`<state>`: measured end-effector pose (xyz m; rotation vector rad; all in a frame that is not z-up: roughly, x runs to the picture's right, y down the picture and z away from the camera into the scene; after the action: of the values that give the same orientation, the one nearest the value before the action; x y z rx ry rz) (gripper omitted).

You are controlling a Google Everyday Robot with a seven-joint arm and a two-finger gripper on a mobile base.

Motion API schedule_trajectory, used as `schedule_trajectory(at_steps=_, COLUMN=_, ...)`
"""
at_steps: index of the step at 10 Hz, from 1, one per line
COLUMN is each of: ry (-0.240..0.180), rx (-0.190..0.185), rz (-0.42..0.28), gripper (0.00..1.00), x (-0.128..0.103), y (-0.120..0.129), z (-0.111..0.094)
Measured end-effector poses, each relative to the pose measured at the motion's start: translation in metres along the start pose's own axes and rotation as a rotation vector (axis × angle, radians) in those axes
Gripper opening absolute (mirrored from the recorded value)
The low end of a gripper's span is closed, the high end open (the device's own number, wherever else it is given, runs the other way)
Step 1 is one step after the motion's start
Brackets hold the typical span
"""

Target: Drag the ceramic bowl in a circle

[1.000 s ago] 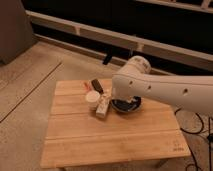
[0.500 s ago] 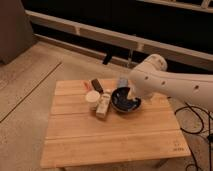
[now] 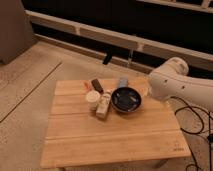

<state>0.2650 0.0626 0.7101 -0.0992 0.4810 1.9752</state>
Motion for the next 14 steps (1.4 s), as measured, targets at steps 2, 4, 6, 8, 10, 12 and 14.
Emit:
schedule_trajectory(at_steps=2, ry=0.025, rx=-0.024, rz=0.026, gripper=0.65, x=0.0, y=-0.006, z=0.022)
schedule_trajectory(at_steps=4, ry=0.063, rx=-0.081, rz=0.045, gripper=0.65, x=0.001, y=0.009, z=0.054)
schedule_trajectory(at_steps=6, ry=0.093, rx=-0.127, rz=0.025, gripper=0.65, x=0.002, y=0.03, z=0.079)
schedule_trajectory(at_steps=8, ry=0.118, rx=-0.18, rz=-0.001, gripper=0.65, x=-0.002, y=0.054, z=0.101)
schedule_trajectory(at_steps=10, ry=0.143, rx=-0.242, rz=-0.026, gripper=0.65, x=-0.004, y=0.082, z=0.119)
schedule_trajectory(at_steps=12, ry=0.163, rx=-0.257, rz=-0.041, gripper=0.65, x=0.003, y=0.092, z=0.127)
schedule_trajectory(at_steps=14, ry=0.162, rx=-0.255, rz=-0.04, gripper=0.65, x=0.003, y=0.091, z=0.127)
